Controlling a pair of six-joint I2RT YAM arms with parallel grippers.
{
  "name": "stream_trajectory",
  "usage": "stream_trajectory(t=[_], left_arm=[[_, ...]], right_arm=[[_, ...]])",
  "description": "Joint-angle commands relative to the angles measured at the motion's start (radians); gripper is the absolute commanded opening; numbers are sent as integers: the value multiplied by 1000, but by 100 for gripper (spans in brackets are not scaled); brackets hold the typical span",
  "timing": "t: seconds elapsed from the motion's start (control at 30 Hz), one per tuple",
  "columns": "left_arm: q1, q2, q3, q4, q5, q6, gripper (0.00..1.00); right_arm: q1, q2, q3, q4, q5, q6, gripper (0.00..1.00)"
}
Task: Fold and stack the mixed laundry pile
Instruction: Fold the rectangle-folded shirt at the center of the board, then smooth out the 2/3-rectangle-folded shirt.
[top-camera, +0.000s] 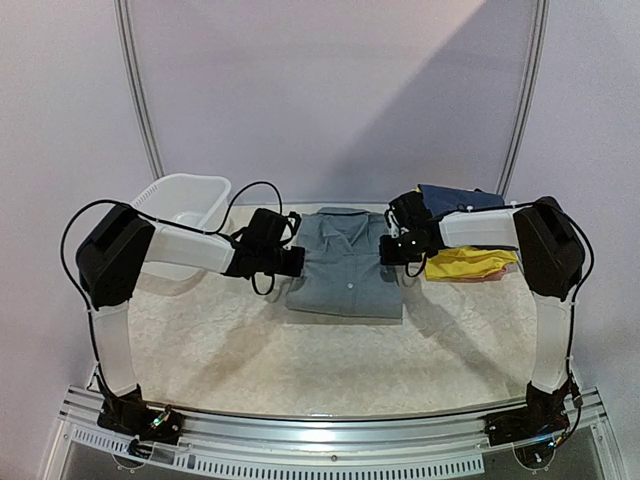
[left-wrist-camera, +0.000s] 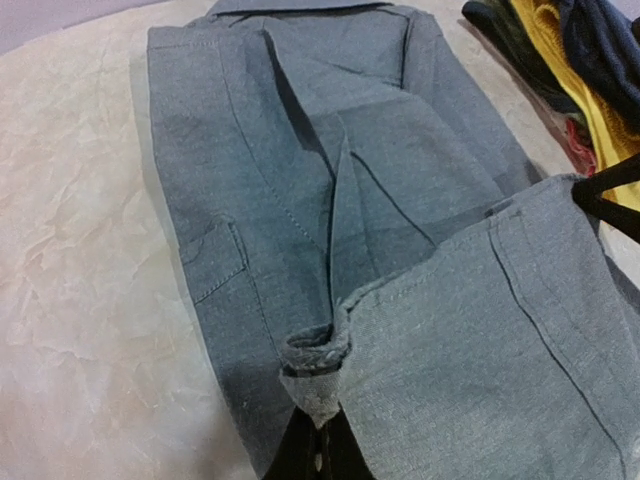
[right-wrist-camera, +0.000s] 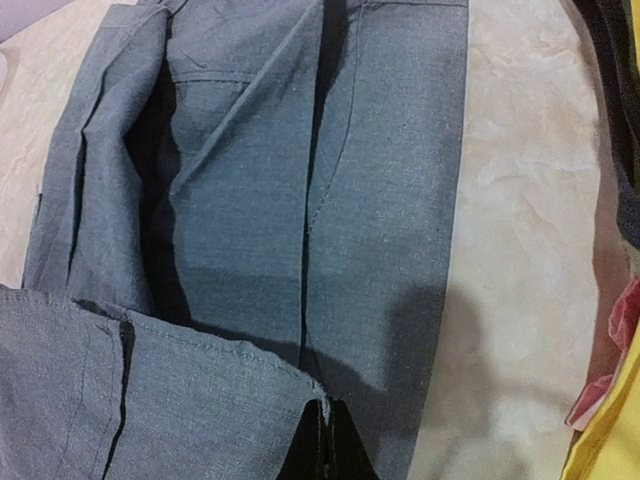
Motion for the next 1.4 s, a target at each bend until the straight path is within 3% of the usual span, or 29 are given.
stream_trajectory(t=[0.0, 0.1, 0.23, 0.43, 0.53, 0.6, 0.7, 0.77, 0.97, 1.13, 1.37], left_arm=[[25, 71, 48, -5, -21, 4, 0], [27, 88, 56, -11, -29, -10, 0], [27, 72, 40, -9, -39, -26, 9], [12, -49, 21, -47, -47, 19, 45], [-12, -106, 47, -125, -56, 54, 60], [-31, -142, 59, -179, -71, 74, 64], [-65, -186, 71, -235, -61, 101, 61], [-83, -200, 82, -266, 20, 113, 55], [-132, -208, 78, -310, 244, 102, 32], [-162, -139, 94, -357, 281, 142, 26], [-166, -59, 50, -303, 256, 130, 23]], right_arm=[[-15, 59, 37, 39, -3, 2, 0], [-18, 77, 56, 38, -15, 0, 0], [-18, 96, 72, 34, -30, -2, 0], [-18, 97, 81, 31, -41, -3, 0], [-18, 100, 84, 34, -76, -3, 0], [-17, 104, 88, 31, -80, -1, 0], [-18, 111, 93, 27, -84, 2, 0], [-17, 115, 96, 23, -84, 4, 0], [-18, 120, 103, 12, -84, 8, 0], [-18, 128, 112, 9, -88, 10, 0], [-17, 134, 112, 6, -92, 18, 0]])
